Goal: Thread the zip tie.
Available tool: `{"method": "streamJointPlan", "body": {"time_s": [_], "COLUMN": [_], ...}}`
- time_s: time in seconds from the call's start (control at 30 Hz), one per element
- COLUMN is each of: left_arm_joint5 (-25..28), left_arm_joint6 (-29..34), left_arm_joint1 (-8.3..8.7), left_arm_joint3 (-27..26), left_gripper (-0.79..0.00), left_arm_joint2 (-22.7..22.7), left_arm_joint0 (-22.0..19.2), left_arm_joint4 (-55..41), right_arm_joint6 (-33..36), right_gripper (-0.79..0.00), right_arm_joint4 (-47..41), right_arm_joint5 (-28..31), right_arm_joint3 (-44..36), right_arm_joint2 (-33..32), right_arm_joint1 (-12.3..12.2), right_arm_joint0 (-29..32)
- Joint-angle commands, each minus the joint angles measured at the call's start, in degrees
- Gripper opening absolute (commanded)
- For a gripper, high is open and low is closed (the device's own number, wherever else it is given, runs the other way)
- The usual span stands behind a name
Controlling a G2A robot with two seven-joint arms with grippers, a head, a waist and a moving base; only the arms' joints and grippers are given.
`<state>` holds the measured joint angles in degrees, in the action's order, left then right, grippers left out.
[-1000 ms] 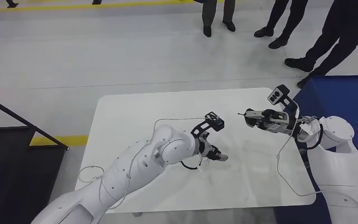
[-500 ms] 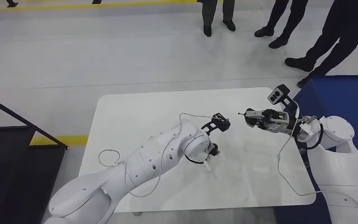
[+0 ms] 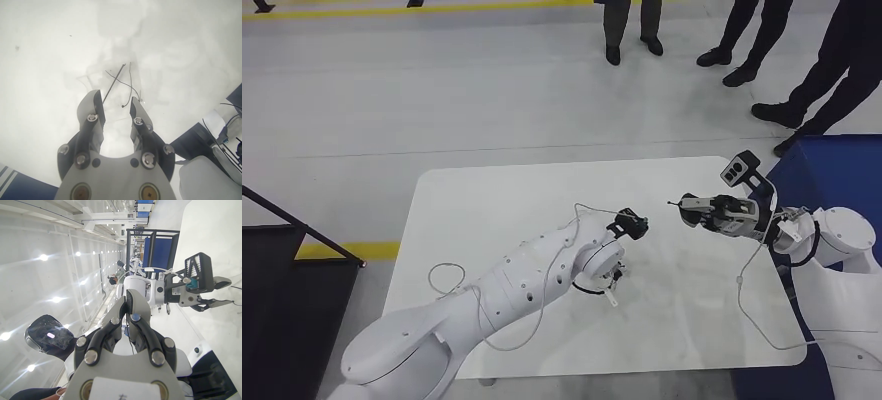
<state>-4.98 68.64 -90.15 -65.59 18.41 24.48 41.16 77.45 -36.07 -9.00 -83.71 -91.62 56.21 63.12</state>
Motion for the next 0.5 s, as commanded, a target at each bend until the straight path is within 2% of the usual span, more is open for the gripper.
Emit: {"method": "streamJointPlan", "body": {"time_s": [0.0, 0.07, 0.13, 0.33, 0.47], "left_arm_joint5": [0.72, 1.32, 2.40, 5.37, 6.78], "left_arm_joint6": [-1.51, -3.15, -4.15, -3.44, -3.57], "left_arm_joint1": [-0.47, -0.94, -1.44, -3.24, -4.33], "left_arm_joint3": [1.20, 2.87, 4.72, 9.08, 11.25], "left_gripper": [-0.520, -0.539, -0.600, -0.606, -0.576], "left_arm_joint2": [-0.14, -0.27, -0.30, -0.15, 0.08], "left_arm_joint0": [0.20, 0.39, 0.60, 0.51, 0.31], "left_arm_joint4": [0.79, 1.67, 1.81, 0.25, -0.35], "right_arm_joint6": [0.00, 0.00, 0.00, 0.00, 0.00], "right_gripper": [-0.785, -0.785, -0.785, -0.785, -0.785], "right_arm_joint4": [0.00, 0.00, 0.00, 0.00, 0.00], "right_arm_joint5": [0.00, 0.00, 0.00, 0.00, 0.00], "right_arm_joint3": [0.00, 0.00, 0.00, 0.00, 0.00], "right_arm_joint2": [0.00, 0.00, 0.00, 0.00, 0.00], "right_arm_joint1": [0.00, 0.00, 0.00, 0.00, 0.00], "right_arm_joint0": [0.00, 0.00, 0.00, 0.00, 0.00]}}
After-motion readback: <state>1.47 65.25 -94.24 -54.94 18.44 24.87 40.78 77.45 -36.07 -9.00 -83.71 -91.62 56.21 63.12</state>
